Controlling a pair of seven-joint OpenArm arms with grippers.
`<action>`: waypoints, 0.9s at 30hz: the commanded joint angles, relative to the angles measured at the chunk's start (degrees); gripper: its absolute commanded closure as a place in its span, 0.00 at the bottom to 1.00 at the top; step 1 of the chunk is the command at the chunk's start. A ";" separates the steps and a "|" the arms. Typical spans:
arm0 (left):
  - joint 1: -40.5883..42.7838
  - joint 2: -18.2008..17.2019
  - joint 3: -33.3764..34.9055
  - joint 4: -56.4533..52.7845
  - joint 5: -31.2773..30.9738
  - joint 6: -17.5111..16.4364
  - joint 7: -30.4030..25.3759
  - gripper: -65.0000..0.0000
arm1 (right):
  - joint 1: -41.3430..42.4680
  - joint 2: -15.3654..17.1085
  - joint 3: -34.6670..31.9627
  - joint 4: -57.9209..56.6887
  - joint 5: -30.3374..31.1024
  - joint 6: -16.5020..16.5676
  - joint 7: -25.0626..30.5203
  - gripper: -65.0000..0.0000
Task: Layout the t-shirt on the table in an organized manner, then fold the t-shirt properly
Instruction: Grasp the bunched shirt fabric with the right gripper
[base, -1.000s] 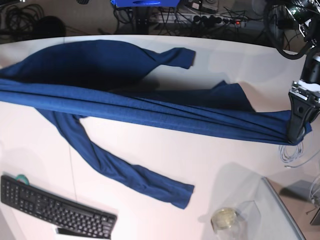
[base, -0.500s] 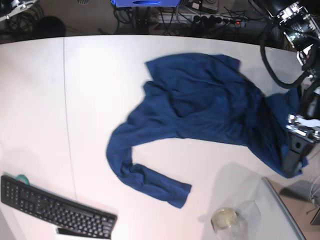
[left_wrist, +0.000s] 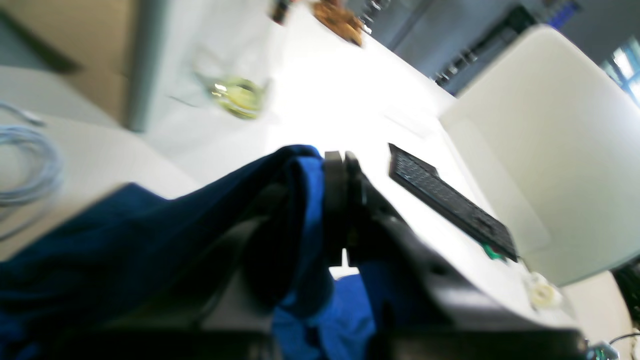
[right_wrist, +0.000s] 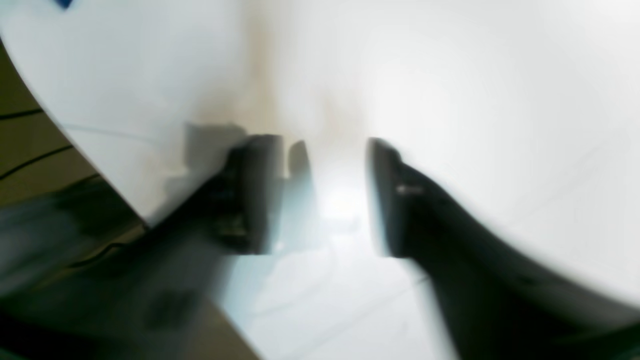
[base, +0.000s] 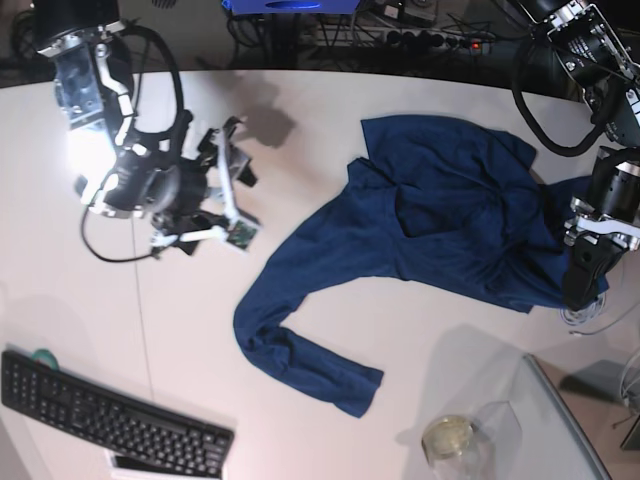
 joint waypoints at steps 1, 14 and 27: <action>-0.59 -0.74 -0.98 0.96 -1.38 -0.28 -1.35 1.00 | 1.19 -1.42 -3.00 0.72 -1.05 -0.03 3.11 0.25; 1.16 -0.30 -4.41 1.31 9.08 -0.46 -1.35 1.00 | 10.34 -15.75 -17.06 -26.18 -21.09 -0.03 18.50 0.28; 1.43 -0.30 -3.97 1.31 8.99 -0.37 -1.09 1.00 | 17.81 -16.36 -17.06 -43.77 -21.00 -6.40 31.25 0.27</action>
